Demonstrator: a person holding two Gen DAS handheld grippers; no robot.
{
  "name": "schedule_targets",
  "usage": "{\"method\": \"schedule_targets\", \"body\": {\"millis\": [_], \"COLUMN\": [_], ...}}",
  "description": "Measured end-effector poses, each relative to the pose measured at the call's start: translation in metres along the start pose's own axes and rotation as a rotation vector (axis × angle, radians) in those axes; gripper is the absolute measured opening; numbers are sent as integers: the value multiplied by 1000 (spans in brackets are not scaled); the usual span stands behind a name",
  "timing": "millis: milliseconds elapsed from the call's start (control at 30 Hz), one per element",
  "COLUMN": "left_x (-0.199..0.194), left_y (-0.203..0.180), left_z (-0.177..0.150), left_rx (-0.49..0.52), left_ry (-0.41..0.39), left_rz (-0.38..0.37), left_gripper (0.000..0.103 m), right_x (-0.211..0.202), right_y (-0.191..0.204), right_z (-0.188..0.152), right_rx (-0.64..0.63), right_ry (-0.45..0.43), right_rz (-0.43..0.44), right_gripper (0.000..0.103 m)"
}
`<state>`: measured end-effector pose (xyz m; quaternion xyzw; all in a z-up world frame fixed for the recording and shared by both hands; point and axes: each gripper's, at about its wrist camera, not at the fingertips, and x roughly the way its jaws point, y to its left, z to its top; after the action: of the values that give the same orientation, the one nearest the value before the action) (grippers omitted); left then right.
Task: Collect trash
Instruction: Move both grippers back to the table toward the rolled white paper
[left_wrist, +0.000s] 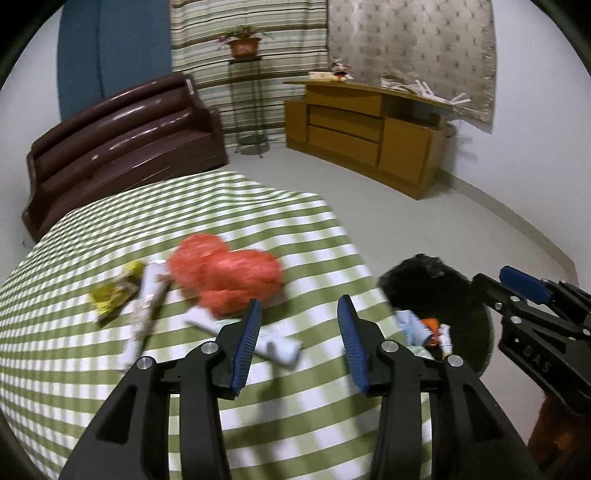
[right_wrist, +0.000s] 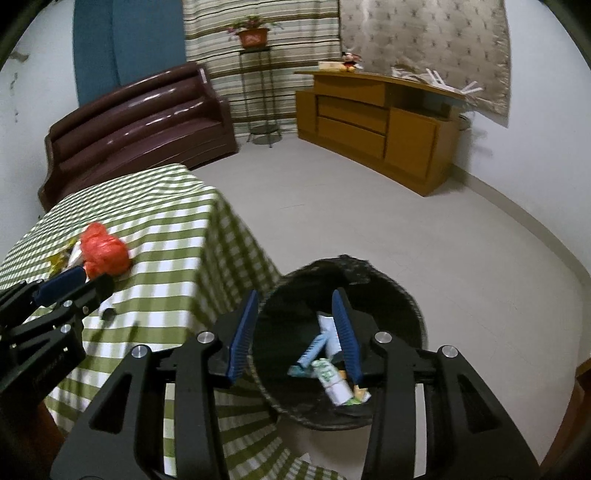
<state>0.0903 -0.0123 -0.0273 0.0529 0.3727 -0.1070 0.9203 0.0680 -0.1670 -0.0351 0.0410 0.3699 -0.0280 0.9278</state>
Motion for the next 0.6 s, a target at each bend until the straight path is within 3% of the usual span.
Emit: {"method": "schedule_targets", "body": {"millis": [367, 600], "left_x": [-2, 13], "left_y": [73, 101], "left_z": [-11, -11], "left_rx": [-95, -115], "left_ry": [21, 68], "left_rz": [120, 150], "left_gripper": [48, 48], "right_x": [5, 12], "right_y": [50, 75], "right_z": [7, 16], "right_rx": [-75, -108], "right_ry": [11, 16], "right_rz": [82, 120], "right_gripper": [42, 42]}}
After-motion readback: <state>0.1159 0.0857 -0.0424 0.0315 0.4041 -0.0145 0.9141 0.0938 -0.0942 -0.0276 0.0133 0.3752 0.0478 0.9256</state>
